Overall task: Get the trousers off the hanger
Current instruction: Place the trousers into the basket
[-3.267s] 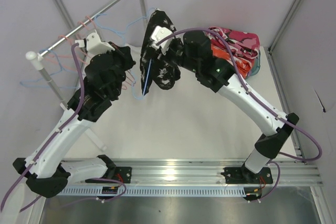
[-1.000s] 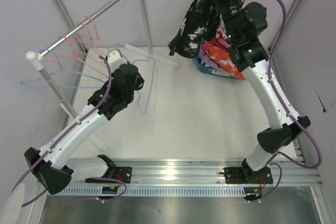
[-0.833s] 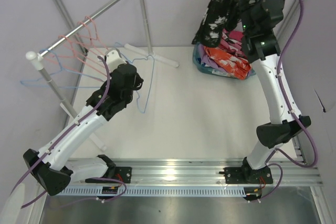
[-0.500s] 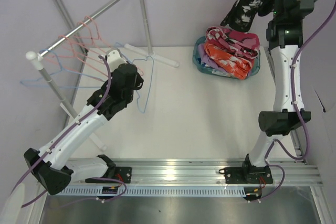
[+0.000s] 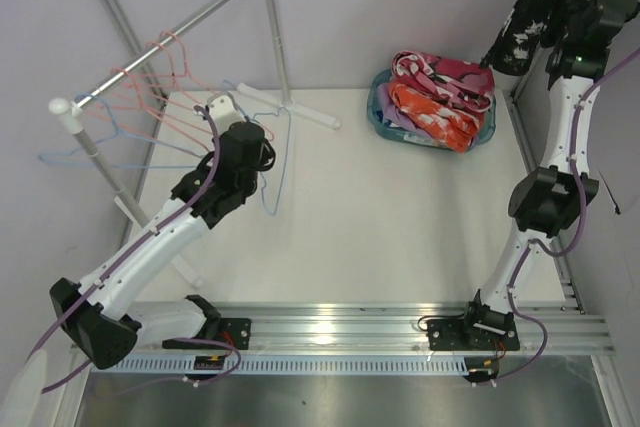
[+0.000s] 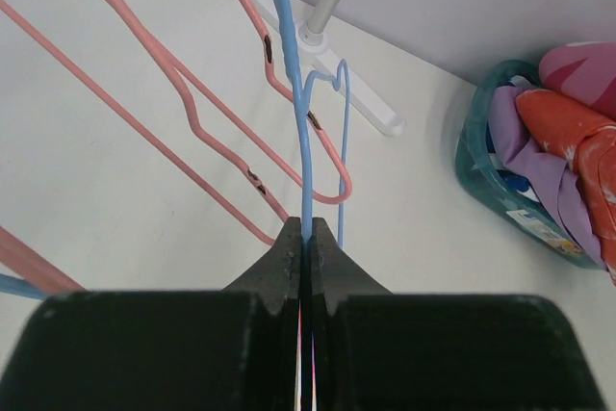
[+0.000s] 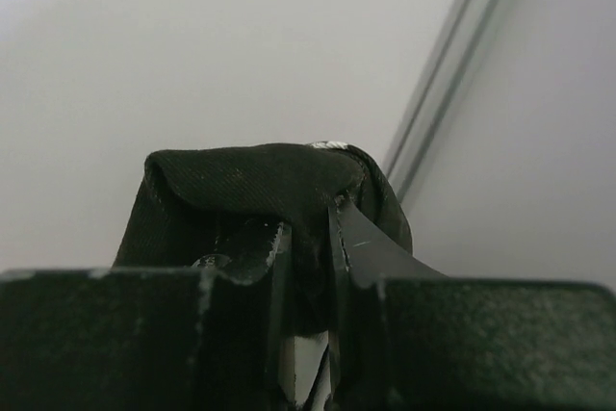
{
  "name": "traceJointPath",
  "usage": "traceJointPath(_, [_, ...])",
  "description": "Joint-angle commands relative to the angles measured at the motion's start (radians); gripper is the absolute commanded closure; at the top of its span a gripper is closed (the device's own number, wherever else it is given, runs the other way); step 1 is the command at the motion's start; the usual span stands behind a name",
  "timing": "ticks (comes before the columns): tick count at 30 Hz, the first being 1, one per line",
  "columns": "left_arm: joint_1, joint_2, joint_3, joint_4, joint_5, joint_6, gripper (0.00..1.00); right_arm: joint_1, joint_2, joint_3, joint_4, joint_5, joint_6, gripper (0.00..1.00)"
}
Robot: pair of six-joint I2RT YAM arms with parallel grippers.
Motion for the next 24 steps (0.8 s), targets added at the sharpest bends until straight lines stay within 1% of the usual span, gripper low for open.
traceJointPath(1, [0.009,0.027,-0.008,0.083,-0.015,0.027,1.0,0.004,0.031,0.09,0.291,-0.175,-0.024,1.0])
traceJointPath(6, [0.009,0.075,0.008,0.11,0.026,0.032,1.0,-0.005,0.121,0.085,0.393,-0.243,-0.041,1.0])
traceJointPath(10, [0.009,0.102,0.022,0.118,0.046,0.04,1.0,-0.008,0.153,0.067,0.407,-0.307,-0.046,1.0])
traceJointPath(14, [0.011,0.121,0.039,0.117,0.055,0.04,1.0,0.006,0.15,0.01,0.46,-0.388,0.087,1.0])
traceJointPath(20, [0.017,0.118,0.021,0.126,0.069,0.043,1.0,0.081,0.12,-0.025,0.427,-0.487,0.114,1.0])
traceJointPath(22, [0.021,0.092,-0.001,0.129,0.069,0.043,1.0,0.111,0.097,-0.082,0.399,-0.524,0.094,1.0])
traceJointPath(23, [0.027,0.081,-0.014,0.132,0.074,0.043,1.0,0.124,0.056,-0.114,0.362,-0.53,0.069,1.0])
traceJointPath(24, [0.03,0.069,-0.022,0.134,0.077,0.043,1.0,0.14,0.026,-0.207,0.341,-0.53,-0.008,1.0])
